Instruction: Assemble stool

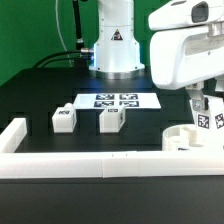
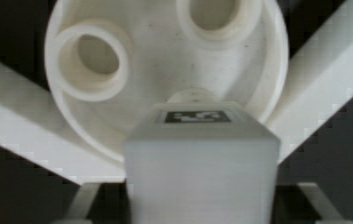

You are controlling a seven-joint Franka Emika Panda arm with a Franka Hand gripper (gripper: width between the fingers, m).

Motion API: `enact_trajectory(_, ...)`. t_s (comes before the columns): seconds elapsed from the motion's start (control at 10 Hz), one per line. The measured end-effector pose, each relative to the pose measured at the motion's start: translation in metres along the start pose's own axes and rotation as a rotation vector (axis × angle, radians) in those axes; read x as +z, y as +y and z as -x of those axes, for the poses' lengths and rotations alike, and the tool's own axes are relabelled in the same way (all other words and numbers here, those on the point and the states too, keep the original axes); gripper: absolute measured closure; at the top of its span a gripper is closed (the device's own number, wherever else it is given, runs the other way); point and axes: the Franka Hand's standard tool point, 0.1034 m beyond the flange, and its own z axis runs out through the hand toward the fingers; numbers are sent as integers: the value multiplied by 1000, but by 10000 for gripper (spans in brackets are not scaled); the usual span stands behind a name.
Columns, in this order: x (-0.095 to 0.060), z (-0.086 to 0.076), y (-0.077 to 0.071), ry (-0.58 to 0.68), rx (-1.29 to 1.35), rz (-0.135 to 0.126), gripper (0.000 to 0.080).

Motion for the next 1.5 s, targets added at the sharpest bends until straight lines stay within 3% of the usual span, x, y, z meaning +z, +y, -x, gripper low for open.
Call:
enact_trajectory(0.1,0,0,0,1,59,-1,465)
enact_trajectory(0.5,0,-8,-4,4,750,1,465)
enact_trajectory(0.7,0,-8,-5,5,1082,-41,465)
enact_trajectory(0.9,0,-7,-6,10,1203,-37,465)
enact_trajectory(1.2,0,-8,-7,7,1382,-52,465)
enact_trajectory(1.4,0,-9,-8,-5,1647,-72,464)
enact_trajectory(1.5,-1,-10,-8,-13,1783,-94,464)
